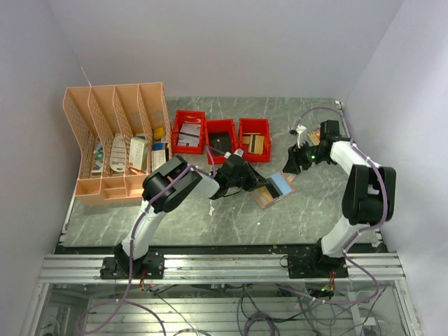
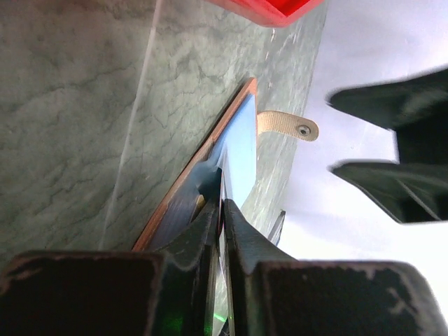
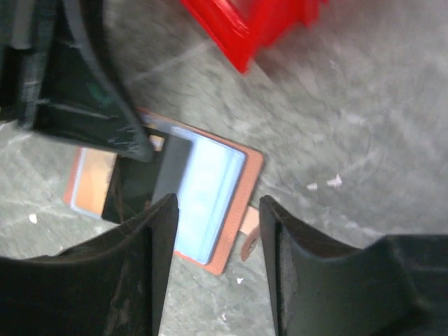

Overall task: Put the credit cards into the card holder
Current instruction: Insert the credit card into the card holder, then move the card holder to the center of the board.

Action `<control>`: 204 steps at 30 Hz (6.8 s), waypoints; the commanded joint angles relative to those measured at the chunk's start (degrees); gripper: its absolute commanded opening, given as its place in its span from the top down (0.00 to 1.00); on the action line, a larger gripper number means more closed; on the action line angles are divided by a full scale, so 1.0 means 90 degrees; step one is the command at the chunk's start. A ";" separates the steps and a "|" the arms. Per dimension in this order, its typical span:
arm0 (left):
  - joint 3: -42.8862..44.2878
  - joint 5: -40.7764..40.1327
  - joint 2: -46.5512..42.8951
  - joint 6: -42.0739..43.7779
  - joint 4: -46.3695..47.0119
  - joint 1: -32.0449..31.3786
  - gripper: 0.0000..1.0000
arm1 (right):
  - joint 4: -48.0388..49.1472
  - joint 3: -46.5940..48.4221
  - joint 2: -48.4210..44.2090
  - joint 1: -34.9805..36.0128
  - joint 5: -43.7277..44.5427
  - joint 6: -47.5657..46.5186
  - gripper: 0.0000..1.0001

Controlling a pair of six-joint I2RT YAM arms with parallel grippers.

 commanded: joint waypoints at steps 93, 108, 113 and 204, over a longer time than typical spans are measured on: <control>-0.0906 0.0470 -0.0859 0.1066 -0.0161 0.0221 0.65 | 0.0893 -0.1286 -0.0604 0.1805 0.0980 -0.1523 0.99; -0.0961 0.0471 -0.0723 0.1507 -0.0731 0.0215 0.92 | 0.0958 -0.0959 -0.0085 0.1825 0.1060 -0.1004 1.00; -0.1075 0.0468 -0.0725 0.1546 -0.0749 0.0231 0.92 | 0.1255 -0.1008 -0.0149 0.1825 0.1535 -0.0815 1.00; -0.0957 -0.1228 -0.2471 0.4407 -0.4105 0.0447 0.90 | -0.0745 -0.0790 -0.0534 0.1008 0.0372 -0.0914 0.95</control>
